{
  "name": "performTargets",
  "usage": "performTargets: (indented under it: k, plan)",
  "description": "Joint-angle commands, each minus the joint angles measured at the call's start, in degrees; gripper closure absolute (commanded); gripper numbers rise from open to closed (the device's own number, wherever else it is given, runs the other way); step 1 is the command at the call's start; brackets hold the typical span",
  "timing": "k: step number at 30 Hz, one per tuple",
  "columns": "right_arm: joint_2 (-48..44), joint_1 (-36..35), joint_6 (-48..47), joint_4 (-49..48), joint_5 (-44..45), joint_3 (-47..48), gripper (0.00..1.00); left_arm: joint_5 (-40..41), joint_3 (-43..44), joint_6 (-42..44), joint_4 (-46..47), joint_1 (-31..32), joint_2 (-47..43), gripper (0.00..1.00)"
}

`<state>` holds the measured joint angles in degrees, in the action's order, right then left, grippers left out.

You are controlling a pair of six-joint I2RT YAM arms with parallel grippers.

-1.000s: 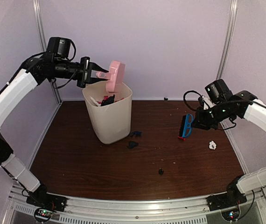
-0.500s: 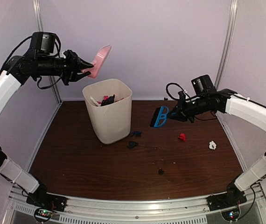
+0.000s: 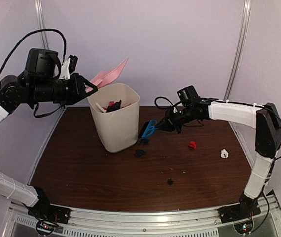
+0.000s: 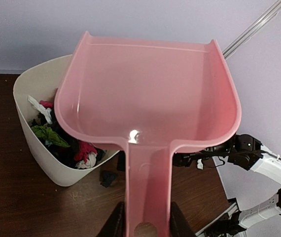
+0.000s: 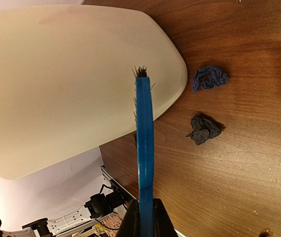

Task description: Sweep away the paper scraps from the table

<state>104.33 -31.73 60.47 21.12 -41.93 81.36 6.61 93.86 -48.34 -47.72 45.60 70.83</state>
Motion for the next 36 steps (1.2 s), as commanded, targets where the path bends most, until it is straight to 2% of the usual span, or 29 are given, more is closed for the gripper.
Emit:
performTargets:
  k: [1,8,16,25,31,36]
  plan:
    - [4.02,-2.13,2.28,-2.45,-0.77,3.52,1.00,6.32,-2.66,6.93,4.34,2.09,-1.70,1.00]
    - [12.00,-4.42,1.04,-1.35,0.64,7.31,1.00,5.43,-6.81,12.25,8.51,2.56,-3.90,1.00]
    - [13.56,-4.83,-3.59,5.19,4.08,4.97,1.00,4.82,-10.58,18.71,12.13,2.57,-6.39,1.00]
    - [6.87,-4.77,-7.99,9.06,7.25,-7.34,1.00,4.34,-12.26,22.41,15.11,2.64,-6.64,1.00]
    - [-2.06,-4.66,-11.92,12.86,9.03,-17.44,1.00,3.17,-12.64,24.00,16.67,2.63,-6.32,1.00]
    - [-9.92,-3.11,-14.89,18.86,10.63,-21.19,1.00,2.13,-13.26,25.56,17.83,2.65,-6.58,1.00]
